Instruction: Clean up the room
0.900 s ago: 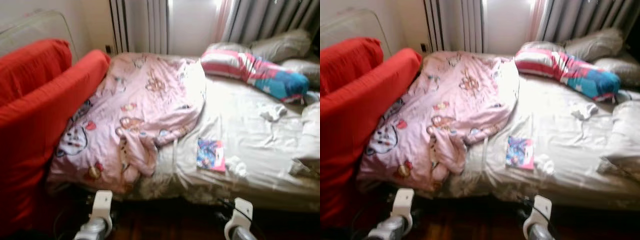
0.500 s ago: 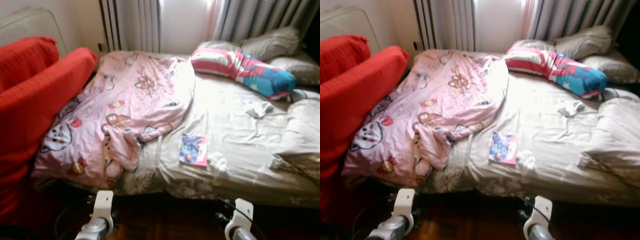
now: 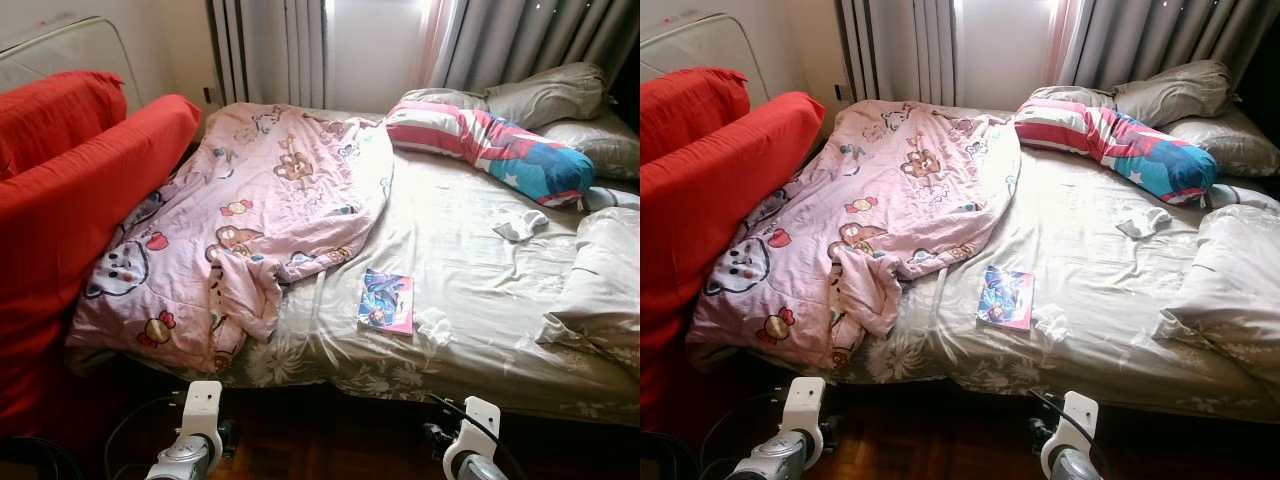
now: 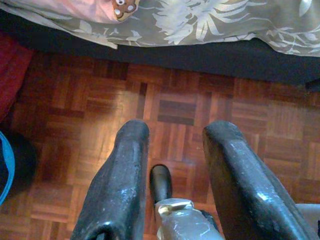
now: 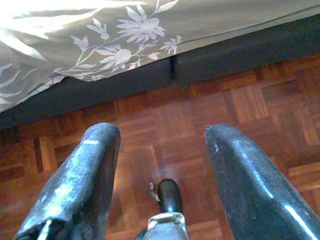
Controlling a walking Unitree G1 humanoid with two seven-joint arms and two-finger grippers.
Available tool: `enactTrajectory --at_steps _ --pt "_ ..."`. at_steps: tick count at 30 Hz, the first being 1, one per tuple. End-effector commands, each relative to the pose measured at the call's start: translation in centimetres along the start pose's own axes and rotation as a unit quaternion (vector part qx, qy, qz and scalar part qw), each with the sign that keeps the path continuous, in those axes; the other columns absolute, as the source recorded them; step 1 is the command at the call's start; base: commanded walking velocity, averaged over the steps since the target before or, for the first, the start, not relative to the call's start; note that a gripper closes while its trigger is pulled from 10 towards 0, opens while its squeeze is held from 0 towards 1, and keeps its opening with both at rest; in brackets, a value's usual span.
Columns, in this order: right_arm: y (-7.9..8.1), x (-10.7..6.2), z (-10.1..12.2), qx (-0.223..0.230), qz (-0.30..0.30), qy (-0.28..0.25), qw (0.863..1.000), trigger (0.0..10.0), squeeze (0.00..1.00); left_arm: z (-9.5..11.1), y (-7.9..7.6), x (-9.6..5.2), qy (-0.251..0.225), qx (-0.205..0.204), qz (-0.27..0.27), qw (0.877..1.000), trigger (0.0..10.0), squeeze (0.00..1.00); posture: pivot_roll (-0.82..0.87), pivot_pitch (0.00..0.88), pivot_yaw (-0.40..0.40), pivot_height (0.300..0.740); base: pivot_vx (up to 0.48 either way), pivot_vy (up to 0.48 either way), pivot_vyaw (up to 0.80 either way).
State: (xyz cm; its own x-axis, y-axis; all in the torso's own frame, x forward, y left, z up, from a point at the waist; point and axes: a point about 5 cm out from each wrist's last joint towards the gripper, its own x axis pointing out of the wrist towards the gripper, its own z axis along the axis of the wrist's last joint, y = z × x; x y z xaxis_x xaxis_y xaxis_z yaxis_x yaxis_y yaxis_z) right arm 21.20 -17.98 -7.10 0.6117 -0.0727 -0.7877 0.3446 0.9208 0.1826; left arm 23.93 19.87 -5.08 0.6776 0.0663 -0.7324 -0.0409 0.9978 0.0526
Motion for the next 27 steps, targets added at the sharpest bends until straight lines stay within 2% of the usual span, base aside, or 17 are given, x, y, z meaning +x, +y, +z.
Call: enactTrajectory --at_steps 1,27 --pt "-0.01 0.04 0.43 0.0 0.0 -0.007 1.0 10.0 0.0 -0.16 0.14 -0.03 0.002 -0.005 0.0 1.0 10.0 0.0 0.02 0.0 -0.046 0.74 0.24 0.0 0.0" --pt "0.03 0.01 0.54 0.008 0.001 -0.022 1.0 10.0 0.0 -0.19 0.18 -0.05 -0.001 -0.006 -0.001 1.0 10.0 0.0 0.02 0.0 -0.044 0.74 0.315 0.0 0.0"
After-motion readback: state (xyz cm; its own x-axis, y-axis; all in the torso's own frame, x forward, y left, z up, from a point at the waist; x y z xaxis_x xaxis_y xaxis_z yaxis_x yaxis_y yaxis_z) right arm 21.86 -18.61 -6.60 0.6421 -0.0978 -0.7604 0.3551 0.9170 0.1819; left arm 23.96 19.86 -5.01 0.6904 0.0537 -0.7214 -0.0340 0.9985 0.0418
